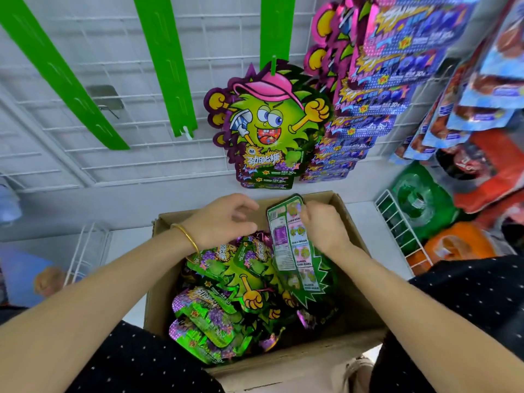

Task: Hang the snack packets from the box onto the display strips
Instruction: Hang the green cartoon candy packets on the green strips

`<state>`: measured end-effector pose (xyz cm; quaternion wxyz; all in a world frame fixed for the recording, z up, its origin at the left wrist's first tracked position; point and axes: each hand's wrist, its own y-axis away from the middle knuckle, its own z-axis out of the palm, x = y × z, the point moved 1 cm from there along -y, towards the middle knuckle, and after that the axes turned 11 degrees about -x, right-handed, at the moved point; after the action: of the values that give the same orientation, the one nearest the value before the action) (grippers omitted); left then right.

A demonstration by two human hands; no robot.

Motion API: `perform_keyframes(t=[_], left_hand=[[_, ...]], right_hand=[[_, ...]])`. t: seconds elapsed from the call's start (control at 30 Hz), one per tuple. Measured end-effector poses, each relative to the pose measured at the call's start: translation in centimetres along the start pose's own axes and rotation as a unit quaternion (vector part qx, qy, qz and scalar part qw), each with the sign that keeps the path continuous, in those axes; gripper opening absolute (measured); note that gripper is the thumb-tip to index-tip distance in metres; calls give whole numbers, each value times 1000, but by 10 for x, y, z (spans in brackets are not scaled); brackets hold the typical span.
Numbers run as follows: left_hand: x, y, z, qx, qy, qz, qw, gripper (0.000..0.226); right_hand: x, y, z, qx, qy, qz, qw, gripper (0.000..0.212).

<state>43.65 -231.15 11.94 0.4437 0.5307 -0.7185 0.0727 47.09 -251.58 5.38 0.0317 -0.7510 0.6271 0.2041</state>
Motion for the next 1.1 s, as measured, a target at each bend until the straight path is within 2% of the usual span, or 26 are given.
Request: perform_keyframes(t=[0.03, 0.1, 0.2, 0.3, 0.37, 0.4, 0.43, 0.47, 0.5, 0.57, 0.6, 0.67, 0.77, 0.8, 0.87, 0.97, 1.03, 1.1], left_hand=[[1, 2, 3, -41, -23, 8, 999, 46], [4, 8, 9, -109, -66, 24, 992, 66], [6, 16, 16, -165, -137, 36, 976, 92], [5, 24, 20, -184, -197, 32, 963, 106], [5, 25, 21, -143, -246, 47, 958, 94], [6, 23, 20, -96, -262, 68, 958, 76], [6, 20, 17, -35, -260, 87, 961, 55], [7, 18, 13, 25, -234, 95, 967, 35], [9, 16, 8, 78, -193, 93, 974, 22], [8, 10, -2, 140, -135, 76, 978, 16], [6, 7, -6, 147, -123, 66, 979, 14], [2, 2, -14, 142, -109, 51, 983, 11], [1, -3, -19, 120, -127, 40, 984, 12], [2, -5, -20, 114, -136, 41, 983, 12], [5, -8, -21, 108, -147, 52, 982, 10], [10, -12, -30, 122, -138, 65, 981, 10], [16, -15, -40, 126, -140, 69, 980, 14], [30, -19, -54, 131, -101, 81, 983, 6]], right_hand=[[5, -1, -11, -19, -70, 36, 997, 33], [17, 1, -21, -35, -214, 132, 967, 30], [28, 13, -17, -37, -455, 242, 856, 27], [28, 31, -13, -85, -606, 305, 729, 27], [29, 35, -11, -126, -678, 348, 635, 22], [30, 33, -6, -144, -703, 365, 593, 21], [30, 33, -4, -170, -707, 372, 577, 25], [31, 31, 0, -196, -692, 366, 590, 33], [35, 27, 3, -221, -664, 350, 622, 44], [37, 21, -1, -251, -561, 301, 729, 56], [38, 18, -8, -231, -516, 274, 778, 57], [41, 8, -25, -125, -481, 214, 841, 52], [25, 4, -59, 38, -472, 47, 880, 31], [12, 6, -68, 56, -449, -27, 891, 24], [-13, 10, -80, 35, -376, -130, 917, 19], [-36, 4, -87, 3, -275, -186, 943, 17], [-40, -5, -95, 7, -258, -187, 948, 16], [-40, -12, -107, 22, -256, -197, 946, 23]])
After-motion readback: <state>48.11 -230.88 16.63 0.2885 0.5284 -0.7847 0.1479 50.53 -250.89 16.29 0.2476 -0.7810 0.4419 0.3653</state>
